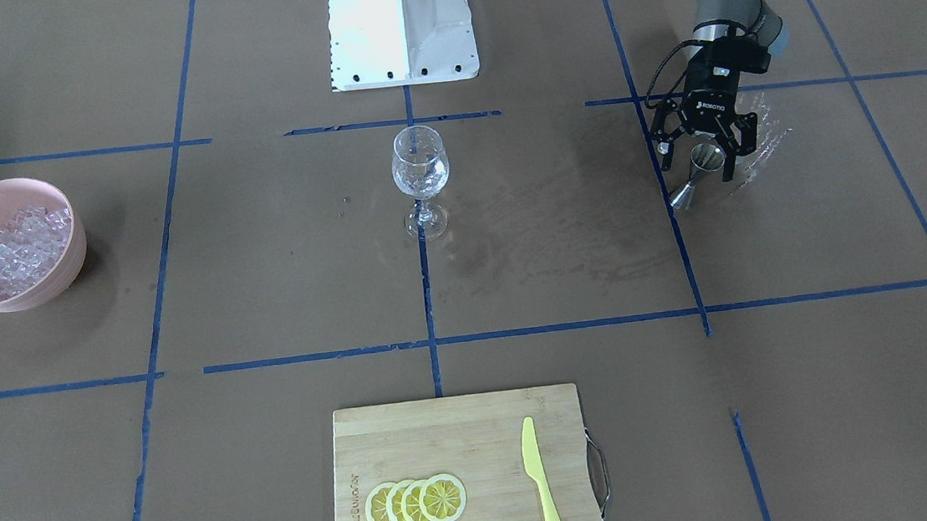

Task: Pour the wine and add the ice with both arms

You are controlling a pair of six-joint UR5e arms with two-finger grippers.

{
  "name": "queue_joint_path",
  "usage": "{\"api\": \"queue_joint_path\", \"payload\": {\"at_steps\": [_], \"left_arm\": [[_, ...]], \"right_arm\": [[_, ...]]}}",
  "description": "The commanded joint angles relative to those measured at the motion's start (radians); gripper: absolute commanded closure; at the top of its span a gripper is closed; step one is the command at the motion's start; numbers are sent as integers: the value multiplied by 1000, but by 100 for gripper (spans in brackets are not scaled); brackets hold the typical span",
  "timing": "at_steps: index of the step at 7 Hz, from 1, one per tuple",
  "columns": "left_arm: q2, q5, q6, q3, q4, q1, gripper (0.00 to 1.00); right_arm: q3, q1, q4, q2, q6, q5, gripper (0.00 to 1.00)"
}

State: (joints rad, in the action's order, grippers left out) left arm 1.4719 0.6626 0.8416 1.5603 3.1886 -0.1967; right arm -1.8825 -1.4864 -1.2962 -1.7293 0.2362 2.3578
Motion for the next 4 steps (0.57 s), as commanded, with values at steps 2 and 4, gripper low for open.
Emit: {"api": "queue_joint_path", "payload": {"at_steps": [2,4], "left_arm": [[-1,14,-110,43,42,-75,0],[8,197,-183,53,42,-227,0]], "right_arm": [[-1,0,0,0,2,0,0],[-1,0,0,2,2,0,0]]}}
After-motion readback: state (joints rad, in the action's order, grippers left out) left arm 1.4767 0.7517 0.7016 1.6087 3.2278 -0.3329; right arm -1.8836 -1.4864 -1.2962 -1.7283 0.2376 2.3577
